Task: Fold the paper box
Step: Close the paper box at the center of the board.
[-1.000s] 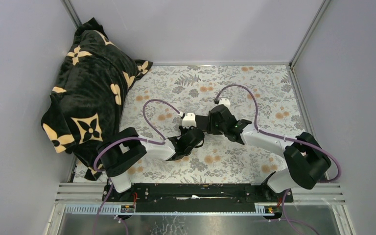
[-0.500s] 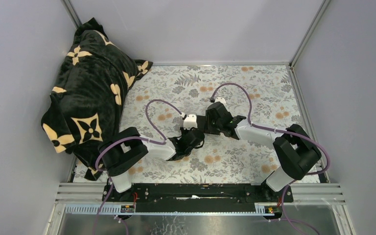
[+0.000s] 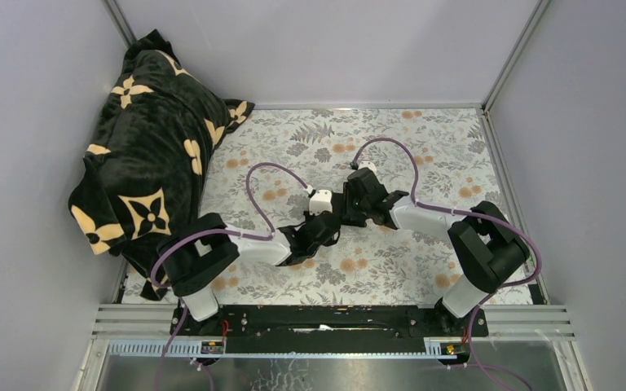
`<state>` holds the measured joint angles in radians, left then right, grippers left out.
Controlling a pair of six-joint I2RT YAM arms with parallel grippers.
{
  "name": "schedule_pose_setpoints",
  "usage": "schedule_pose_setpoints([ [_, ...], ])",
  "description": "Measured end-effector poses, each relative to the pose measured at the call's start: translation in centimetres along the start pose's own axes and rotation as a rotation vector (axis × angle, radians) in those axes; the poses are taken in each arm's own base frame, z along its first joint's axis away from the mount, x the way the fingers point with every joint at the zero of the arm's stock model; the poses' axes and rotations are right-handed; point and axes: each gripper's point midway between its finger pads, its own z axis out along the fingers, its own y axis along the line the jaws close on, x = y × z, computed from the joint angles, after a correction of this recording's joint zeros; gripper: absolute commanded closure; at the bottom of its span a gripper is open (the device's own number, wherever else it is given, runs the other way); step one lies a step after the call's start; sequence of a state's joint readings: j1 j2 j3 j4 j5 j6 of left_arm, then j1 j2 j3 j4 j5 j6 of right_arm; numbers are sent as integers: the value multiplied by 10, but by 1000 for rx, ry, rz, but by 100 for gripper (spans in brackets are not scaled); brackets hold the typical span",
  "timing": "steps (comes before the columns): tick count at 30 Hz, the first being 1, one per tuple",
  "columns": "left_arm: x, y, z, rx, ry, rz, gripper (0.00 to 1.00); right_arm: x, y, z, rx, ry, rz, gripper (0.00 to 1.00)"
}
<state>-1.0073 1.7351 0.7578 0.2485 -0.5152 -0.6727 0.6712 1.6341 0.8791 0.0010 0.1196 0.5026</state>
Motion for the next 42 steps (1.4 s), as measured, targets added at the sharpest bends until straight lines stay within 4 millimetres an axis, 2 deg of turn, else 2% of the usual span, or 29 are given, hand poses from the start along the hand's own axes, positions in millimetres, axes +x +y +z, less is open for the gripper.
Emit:
schedule_pose_setpoints([
  [3,-6,-5,-7,30,4,-2,71,-2,-1,2,-6,-1,2,60],
  [6,-20,-11,-20,64,-15,-17,67,-4,-1,3,-13,2,1,60],
  [10,-53,-14,-46,100,-81,-49,65,-7,-1,5,-19,6,-3,60],
  [12,-70,-13,-54,109,-118,-65,65,-7,-1,5,-22,11,-5,60],
  [14,-88,-8,-53,100,-145,-81,66,-8,-1,5,-27,16,-8,60],
  [18,-113,11,-30,47,-160,-108,69,-8,-2,5,-30,26,-15,60],
  [22,-109,24,7,2,-103,-94,71,-7,-2,5,-34,32,-27,60],
  [25,-101,20,31,2,-59,-66,72,-7,-3,5,-39,36,-32,60],
  [28,-102,9,49,26,-38,-49,72,-7,-3,4,-43,37,-38,60],
  [37,-119,-11,70,73,-47,-27,74,-8,-13,0,-41,59,-31,59],
  [42,-112,-12,80,75,-26,-13,74,-7,-20,-4,-39,82,-27,59],
])
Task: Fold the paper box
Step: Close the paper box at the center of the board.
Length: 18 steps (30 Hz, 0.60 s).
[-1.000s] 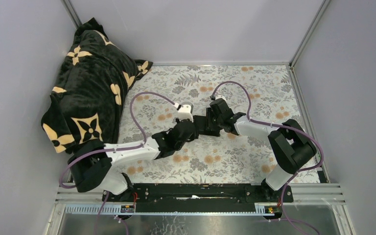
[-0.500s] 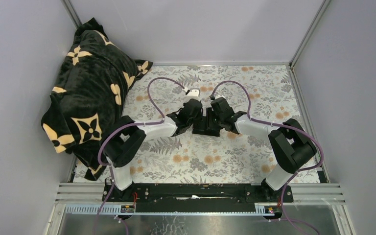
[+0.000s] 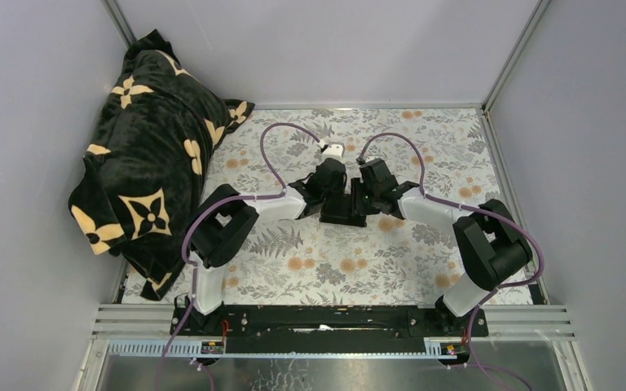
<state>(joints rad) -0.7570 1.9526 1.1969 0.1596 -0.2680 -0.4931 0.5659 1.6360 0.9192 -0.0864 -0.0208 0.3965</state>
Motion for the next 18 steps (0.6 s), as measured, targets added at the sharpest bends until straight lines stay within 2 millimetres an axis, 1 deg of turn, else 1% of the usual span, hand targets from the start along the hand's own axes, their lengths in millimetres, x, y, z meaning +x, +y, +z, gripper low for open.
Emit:
schedule_pose_setpoints([
  [3,8,2,3,-3,19,11,75,0,-2,-2,1,7,-2,59],
  [9,11,2,3,4,28,16,75,-1,0,-9,-14,11,-13,58],
  [13,22,10,-2,-6,48,22,75,-11,1,-20,-26,-20,-16,56],
  [18,21,9,-4,1,49,26,75,-27,0,-38,-35,-79,-8,52],
])
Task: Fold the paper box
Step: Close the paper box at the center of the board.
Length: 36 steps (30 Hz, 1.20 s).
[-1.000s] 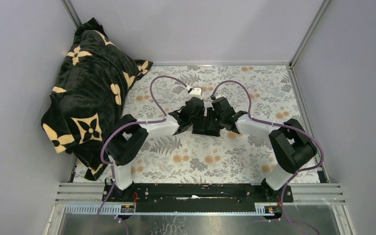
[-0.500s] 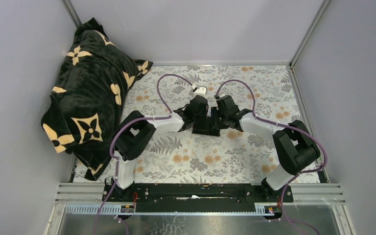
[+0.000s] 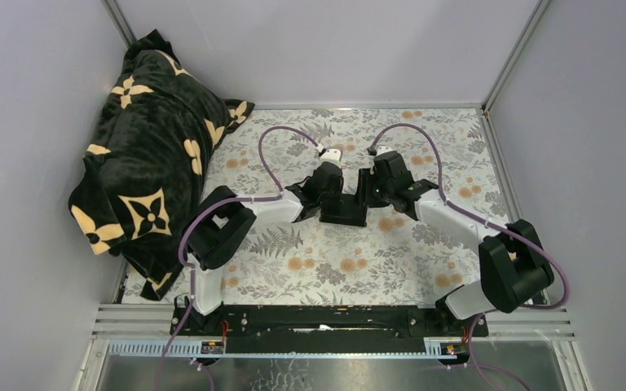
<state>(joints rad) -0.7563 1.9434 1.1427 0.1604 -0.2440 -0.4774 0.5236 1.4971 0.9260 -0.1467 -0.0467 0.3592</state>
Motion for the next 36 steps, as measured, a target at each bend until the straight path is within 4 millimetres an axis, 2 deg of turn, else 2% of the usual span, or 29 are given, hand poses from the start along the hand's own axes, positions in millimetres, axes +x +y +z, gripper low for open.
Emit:
schedule_pose_setpoints([
  [3,-5,-2,-6,11,-9,-1,75,-6,-2,-13,-6,-40,4,49],
  [8,-20,-6,-26,39,-40,-3,73,5,-8,-39,-12,-81,5,44],
  [11,-32,-7,-51,63,-62,-11,72,12,-10,-56,-20,-96,11,42],
  [17,-55,-16,-109,122,-114,-30,69,22,-12,-75,-19,-81,12,40],
  [22,-47,-16,-146,153,-107,-56,67,25,-13,-81,-6,-48,-2,40],
  [25,-30,-12,-160,153,-70,-69,67,6,-6,-78,0,-33,-21,41],
  [28,-16,-10,-168,153,-39,-76,67,-29,7,-67,2,-33,-51,42],
  [29,-6,-10,-172,150,-14,-76,68,-43,12,-61,2,-35,-63,42],
  [31,-1,-11,-175,155,-3,-76,73,-61,16,-47,9,-30,-86,45],
  [33,10,-10,-179,159,17,-80,78,-72,18,-32,22,-7,-113,54],
  [36,33,-2,-185,157,62,-95,83,-87,14,1,59,48,-160,59],
])
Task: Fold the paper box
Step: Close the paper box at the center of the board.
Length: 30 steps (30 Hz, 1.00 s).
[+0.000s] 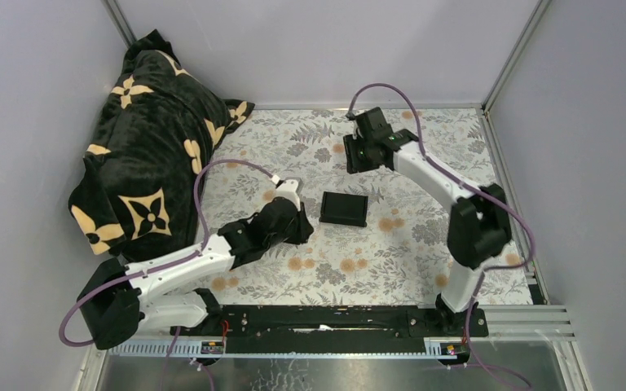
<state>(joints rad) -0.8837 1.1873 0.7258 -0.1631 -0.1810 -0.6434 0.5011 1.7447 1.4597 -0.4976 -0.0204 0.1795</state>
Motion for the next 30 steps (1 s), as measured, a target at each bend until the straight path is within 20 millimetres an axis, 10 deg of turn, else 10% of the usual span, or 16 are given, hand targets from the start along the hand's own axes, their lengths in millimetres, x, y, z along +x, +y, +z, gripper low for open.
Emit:
schedule_pose_setpoints([
  [11,70,-1,-21,31,122,-56,73,7,-52,79,48,168,66,57],
  [22,105,3,-4,-26,212,9,68,-4,-34,78,-29,181,89,61],
  [30,100,1,20,-48,147,-11,68,39,-44,88,0,268,99,60],
])
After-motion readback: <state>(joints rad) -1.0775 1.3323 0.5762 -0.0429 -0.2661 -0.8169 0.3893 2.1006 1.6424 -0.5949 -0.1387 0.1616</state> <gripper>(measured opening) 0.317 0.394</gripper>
